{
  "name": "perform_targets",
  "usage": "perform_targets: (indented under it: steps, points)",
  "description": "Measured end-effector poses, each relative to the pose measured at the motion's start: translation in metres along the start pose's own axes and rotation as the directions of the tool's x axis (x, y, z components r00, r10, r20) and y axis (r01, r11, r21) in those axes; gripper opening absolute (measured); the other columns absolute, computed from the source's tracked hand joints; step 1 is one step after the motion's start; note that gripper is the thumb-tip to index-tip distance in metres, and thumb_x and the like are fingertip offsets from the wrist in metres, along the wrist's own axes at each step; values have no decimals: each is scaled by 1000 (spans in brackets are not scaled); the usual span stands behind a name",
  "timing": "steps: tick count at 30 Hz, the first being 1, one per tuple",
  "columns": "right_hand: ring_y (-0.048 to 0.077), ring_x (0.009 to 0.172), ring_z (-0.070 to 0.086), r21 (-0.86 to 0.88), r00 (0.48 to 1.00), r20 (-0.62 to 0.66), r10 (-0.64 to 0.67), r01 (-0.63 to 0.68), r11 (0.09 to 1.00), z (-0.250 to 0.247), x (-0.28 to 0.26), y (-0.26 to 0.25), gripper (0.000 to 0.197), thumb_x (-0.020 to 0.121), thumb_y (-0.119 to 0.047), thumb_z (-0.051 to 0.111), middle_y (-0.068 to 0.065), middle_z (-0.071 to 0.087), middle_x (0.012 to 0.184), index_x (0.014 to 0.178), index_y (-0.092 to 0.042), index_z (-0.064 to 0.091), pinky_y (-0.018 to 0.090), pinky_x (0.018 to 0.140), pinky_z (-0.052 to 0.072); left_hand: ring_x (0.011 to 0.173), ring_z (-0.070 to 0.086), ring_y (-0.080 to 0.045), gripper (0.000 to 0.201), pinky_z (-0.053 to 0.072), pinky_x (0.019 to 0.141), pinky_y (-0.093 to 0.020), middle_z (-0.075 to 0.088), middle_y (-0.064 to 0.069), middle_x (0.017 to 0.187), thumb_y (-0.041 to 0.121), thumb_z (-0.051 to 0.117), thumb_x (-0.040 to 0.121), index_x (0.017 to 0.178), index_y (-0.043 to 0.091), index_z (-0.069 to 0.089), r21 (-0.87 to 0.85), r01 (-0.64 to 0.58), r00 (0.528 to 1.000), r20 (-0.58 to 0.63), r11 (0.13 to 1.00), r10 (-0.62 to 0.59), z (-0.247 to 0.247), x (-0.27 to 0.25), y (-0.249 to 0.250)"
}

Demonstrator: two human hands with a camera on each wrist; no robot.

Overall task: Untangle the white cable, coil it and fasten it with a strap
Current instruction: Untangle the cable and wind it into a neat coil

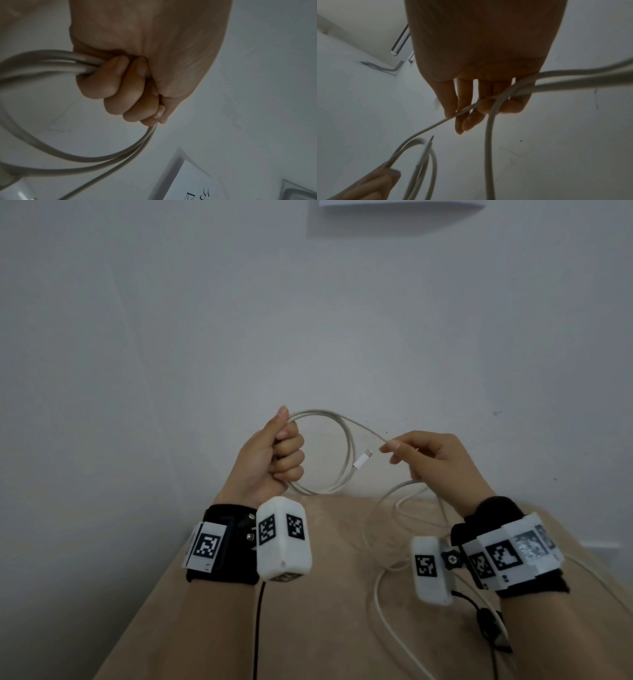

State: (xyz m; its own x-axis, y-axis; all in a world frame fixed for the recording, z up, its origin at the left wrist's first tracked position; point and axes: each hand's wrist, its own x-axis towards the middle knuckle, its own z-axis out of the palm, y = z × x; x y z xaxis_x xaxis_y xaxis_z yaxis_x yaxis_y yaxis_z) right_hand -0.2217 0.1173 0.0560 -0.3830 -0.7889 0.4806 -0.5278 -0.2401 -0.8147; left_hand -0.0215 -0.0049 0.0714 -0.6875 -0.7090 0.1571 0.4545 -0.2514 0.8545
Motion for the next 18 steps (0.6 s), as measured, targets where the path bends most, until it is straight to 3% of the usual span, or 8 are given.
perform_targets:
  steps: [3,7,9,13,18]
  points:
    - [10,48,50,48,996,77,35,-39,998,12,0,-2,20,94,-19,55,-5,67,73,85,-21,73,17,47,40,41,4,-8,49,6,37,-18,23,11,41,42,38,96,50,23,38,-29,13,999,34,999,-12,5,2,-4]
    - [8,47,51,101,992,95,78,-88,991,26,-1,-2,29,98,-10,46,-4,67,68,89,-23,70,18,46,40,41,4,-8,46,6,37,-18,23,11,40,43,41,91,50,23,39,-77,24,998,55,997,-20,7,4,-7]
    - [9,48,51,114,991,103,86,-97,989,29,0,-2,32,98,-7,42,3,70,74,93,-19,71,18,45,37,41,4,-8,43,6,37,-18,24,10,40,42,43,88,50,22,39,-90,23,998,62,996,-17,8,4,-9]
    - [9,47,48,166,991,96,89,-104,981,31,1,-4,32,97,-3,38,2,74,88,101,-12,68,15,44,33,40,5,-8,44,9,37,-17,25,10,41,41,41,91,52,21,40,-116,38,996,83,993,-28,8,6,-14]
    - [5,44,41,218,992,13,124,-124,968,34,3,2,34,96,-1,36,1,62,71,88,-15,65,16,46,33,32,18,-3,42,17,36,-16,27,9,43,36,39,93,56,20,43,-114,90,985,158,989,-71,10,9,-20]
